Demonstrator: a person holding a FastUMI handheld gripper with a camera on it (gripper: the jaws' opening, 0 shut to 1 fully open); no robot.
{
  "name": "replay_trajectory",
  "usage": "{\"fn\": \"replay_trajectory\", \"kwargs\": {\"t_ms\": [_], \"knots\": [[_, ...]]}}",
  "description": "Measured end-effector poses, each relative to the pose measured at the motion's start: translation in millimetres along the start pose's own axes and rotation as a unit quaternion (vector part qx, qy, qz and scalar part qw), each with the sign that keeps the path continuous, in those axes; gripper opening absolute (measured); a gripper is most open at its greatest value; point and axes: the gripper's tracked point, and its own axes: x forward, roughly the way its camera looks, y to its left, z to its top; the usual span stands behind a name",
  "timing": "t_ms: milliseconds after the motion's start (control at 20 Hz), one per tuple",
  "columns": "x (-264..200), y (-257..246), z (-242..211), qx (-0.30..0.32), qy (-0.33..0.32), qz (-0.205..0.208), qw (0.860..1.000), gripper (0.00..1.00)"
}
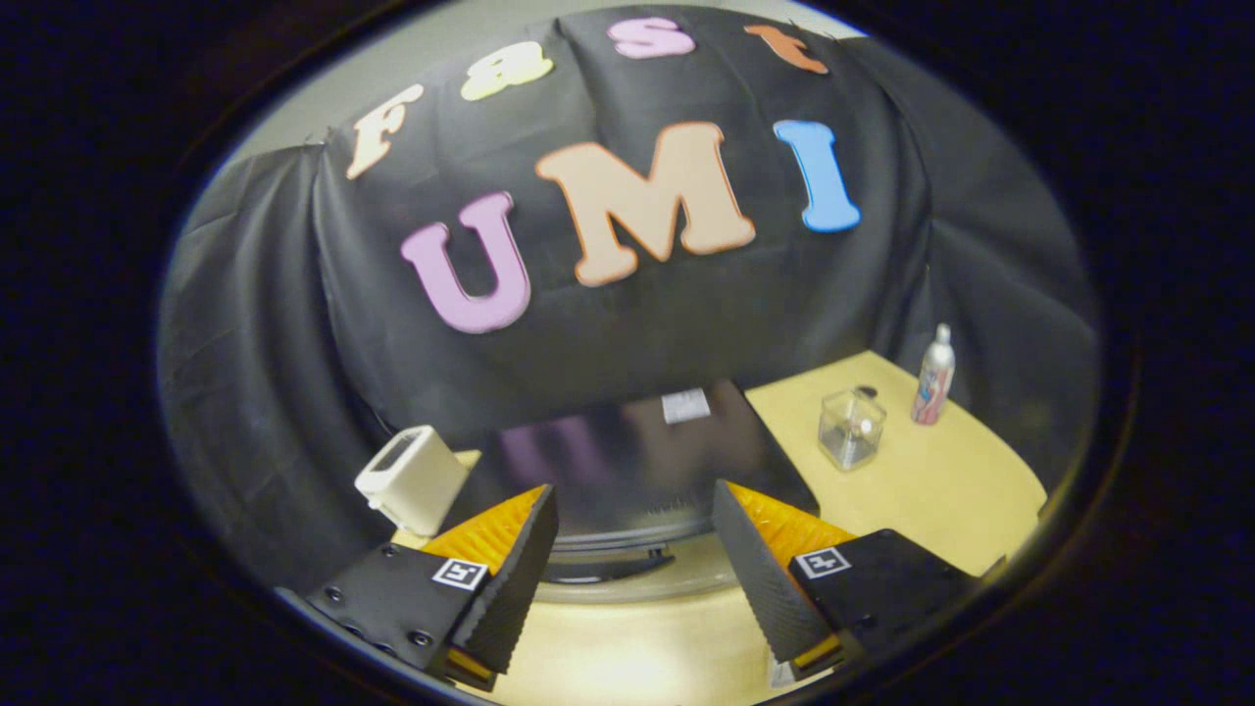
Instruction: Open the toaster oven, put the food inside, and close the toaster oven door.
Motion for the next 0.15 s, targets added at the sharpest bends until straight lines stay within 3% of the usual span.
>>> {"fn": "replay_trajectory", "kwargs": {"t_ms": [150], "knots": [[-24.5,6.2,55.6,-0.058,-0.057,-0.019,0.996,0.98]]}}
